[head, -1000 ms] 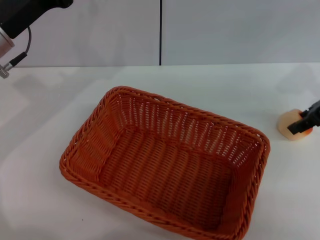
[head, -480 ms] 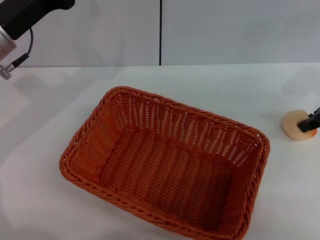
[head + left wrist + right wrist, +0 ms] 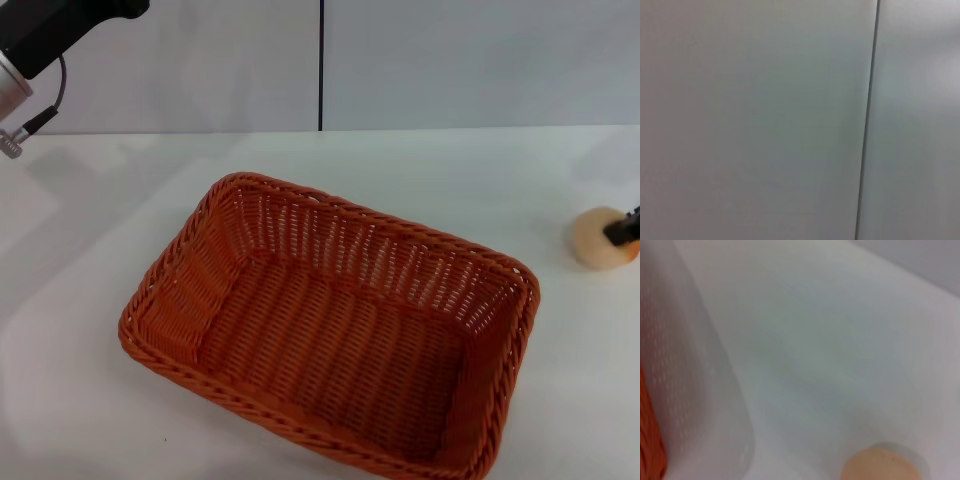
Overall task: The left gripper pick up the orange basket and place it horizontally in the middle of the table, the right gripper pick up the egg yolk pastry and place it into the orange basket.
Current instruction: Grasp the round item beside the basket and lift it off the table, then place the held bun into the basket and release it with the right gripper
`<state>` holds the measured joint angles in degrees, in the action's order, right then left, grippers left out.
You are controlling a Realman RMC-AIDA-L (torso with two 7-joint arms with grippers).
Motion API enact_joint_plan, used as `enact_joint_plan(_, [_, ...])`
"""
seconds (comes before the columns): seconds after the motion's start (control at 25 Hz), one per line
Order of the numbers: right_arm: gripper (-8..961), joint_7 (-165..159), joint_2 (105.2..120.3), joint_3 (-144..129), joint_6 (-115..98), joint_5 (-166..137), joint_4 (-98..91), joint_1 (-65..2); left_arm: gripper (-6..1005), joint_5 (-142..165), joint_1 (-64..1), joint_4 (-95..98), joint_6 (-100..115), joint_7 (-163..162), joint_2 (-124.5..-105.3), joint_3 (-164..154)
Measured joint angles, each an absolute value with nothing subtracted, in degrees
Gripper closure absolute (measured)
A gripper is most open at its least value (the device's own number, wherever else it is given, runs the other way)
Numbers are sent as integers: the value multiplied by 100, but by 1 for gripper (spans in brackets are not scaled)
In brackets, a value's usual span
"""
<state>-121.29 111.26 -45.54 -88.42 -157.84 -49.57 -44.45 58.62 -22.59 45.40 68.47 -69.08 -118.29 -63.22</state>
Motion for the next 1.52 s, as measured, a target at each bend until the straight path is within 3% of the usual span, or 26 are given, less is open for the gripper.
enact_joint_plan(0.36, [856,-12104,11109,-4336,-9374,-14616,-6096,-4088,321,5860,-2259,4542,6847,-6915,-11830,-6333])
enact_joint_plan(0.48, [871,-12125,11205,-4330,-9561,-13765,-6851,-3858,321,5858,-2259,4544,6868,-6933,-11830,-6328])
enact_joint_plan(0.6, [886,-12084,11400,-4438,-9817,-12500,-7566,-3645,321,5856,-2259,4544,6888,-6949,-11836,-6325])
enact_joint_plan(0.68, [897,-12060,11428,-4482,-9895,-12261,-7639,-3636,320,5856,-2259,4544,6888,-6949,-11836,-6325])
enact_joint_plan(1.16, [909,-11736,11594,-5441,-10201,-11333,-6547,-4314,320,5705,-2251,4362,7018,-6926,-11840,-6342])
enact_joint_plan(1.52, [914,-11886,11533,-6007,-10295,-11840,-5648,-4678,321,5643,-2256,4308,7071,-6910,-11821,-6319])
